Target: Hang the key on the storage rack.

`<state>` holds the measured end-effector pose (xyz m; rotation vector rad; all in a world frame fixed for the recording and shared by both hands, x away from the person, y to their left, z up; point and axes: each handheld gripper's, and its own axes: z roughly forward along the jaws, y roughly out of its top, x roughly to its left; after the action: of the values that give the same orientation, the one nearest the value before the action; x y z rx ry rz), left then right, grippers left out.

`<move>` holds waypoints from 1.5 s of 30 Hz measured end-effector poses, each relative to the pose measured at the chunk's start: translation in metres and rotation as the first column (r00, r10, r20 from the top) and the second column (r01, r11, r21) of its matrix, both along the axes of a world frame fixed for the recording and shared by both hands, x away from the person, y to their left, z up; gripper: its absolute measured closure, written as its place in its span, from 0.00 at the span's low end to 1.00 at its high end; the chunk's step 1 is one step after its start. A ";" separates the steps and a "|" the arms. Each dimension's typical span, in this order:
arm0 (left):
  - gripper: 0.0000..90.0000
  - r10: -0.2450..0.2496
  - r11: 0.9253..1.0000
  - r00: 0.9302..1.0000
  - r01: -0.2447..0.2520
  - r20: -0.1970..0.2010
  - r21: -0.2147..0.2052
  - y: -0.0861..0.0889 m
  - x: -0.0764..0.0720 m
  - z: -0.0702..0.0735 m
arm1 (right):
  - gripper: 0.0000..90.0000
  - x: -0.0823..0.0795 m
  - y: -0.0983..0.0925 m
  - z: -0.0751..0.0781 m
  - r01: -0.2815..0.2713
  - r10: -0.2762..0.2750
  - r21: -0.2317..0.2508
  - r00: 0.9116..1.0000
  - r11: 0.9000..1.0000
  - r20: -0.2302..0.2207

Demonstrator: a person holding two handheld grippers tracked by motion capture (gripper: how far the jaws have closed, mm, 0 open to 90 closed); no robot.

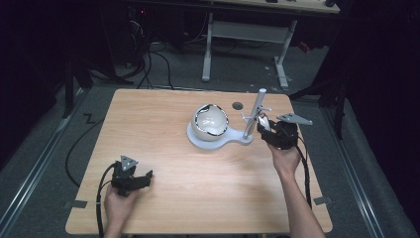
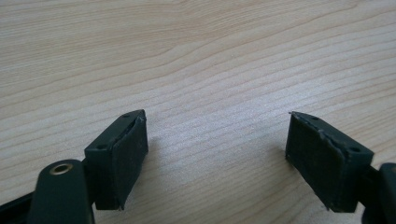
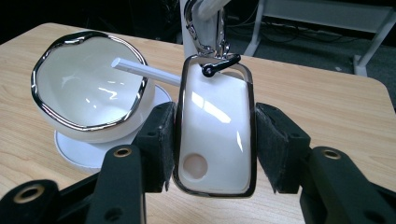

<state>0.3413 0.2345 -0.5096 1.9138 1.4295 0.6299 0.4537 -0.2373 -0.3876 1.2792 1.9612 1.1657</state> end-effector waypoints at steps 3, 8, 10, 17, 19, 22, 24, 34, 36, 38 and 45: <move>0.24 0.000 1.000 1.000 0.000 0.000 0.000 0.000 0.000 0.000 | 0.55 0.000 0.001 -0.002 0.000 0.000 0.003 1.000 1.000 -0.007; 0.24 0.000 1.000 1.000 0.000 0.000 0.000 0.000 0.000 0.000 | 0.55 0.001 0.000 -0.003 0.000 0.000 0.001 1.000 1.000 -0.015; 0.24 0.000 1.000 1.000 0.000 0.000 0.000 0.000 0.000 0.000 | 0.55 0.001 0.000 -0.003 0.000 0.000 -0.001 1.000 1.000 -0.013; 0.24 -0.001 1.000 1.000 0.001 0.000 0.000 0.000 0.000 0.000 | 0.54 0.002 0.000 -0.006 0.005 -0.005 -0.013 1.000 1.000 -0.020; 0.24 0.000 1.000 1.000 0.000 0.000 0.000 0.000 0.000 0.000 | 0.53 0.002 0.001 -0.007 0.004 -0.004 -0.011 1.000 1.000 -0.023; 0.24 -0.001 1.000 1.000 0.001 0.000 0.000 0.000 0.000 0.000 | 0.51 0.001 0.001 -0.007 0.003 -0.003 -0.007 1.000 1.000 -0.021; 0.24 -0.001 1.000 1.000 0.001 0.000 0.000 0.000 0.000 0.000 | 0.49 0.001 0.001 -0.007 0.003 -0.003 -0.005 1.000 1.000 -0.018; 0.24 -0.001 1.000 1.000 0.001 0.000 0.000 0.000 0.000 0.000 | 0.45 -0.007 -0.007 -0.003 0.000 0.000 0.006 1.000 1.000 0.007; 0.24 0.000 1.000 1.000 0.000 0.000 0.000 0.000 0.000 0.000 | 0.45 -0.008 -0.009 -0.002 -0.004 0.004 0.008 1.000 1.000 0.007; 0.24 -0.001 1.000 1.000 0.001 0.000 0.000 0.000 0.000 0.000 | 0.45 -0.010 -0.011 -0.002 -0.004 0.004 0.007 1.000 1.000 0.007; 0.24 -0.001 1.000 1.000 0.001 0.000 0.000 0.000 0.000 0.000 | 0.44 -0.019 -0.021 0.002 0.004 -0.005 0.017 1.000 1.000 0.029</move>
<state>0.3413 0.2343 -0.5096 1.9142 1.4287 0.6302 0.4344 -0.2581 -0.3855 1.2669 1.9306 1.1945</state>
